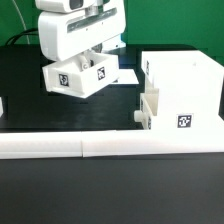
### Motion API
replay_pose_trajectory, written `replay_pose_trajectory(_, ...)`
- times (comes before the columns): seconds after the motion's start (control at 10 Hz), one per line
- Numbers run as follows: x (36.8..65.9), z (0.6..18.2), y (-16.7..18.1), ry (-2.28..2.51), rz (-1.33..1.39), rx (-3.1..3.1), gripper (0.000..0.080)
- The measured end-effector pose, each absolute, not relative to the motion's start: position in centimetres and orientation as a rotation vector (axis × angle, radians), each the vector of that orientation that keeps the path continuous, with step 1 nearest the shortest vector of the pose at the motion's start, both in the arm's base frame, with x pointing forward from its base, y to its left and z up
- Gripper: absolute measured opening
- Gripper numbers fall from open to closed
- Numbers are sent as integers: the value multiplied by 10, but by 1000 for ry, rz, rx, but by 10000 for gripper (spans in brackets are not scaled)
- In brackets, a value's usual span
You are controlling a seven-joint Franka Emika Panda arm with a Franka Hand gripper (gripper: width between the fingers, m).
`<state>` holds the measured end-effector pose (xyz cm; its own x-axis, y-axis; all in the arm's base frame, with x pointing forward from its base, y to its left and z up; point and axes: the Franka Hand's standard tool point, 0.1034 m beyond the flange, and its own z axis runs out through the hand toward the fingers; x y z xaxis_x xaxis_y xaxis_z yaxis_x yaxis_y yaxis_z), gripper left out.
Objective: Assemble drawer
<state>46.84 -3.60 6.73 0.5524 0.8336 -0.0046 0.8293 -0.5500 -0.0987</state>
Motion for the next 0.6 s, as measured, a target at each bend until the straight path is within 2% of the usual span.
replay_pose_trajectory(0.6,474,60,-41,-1854,61,-2417,42)
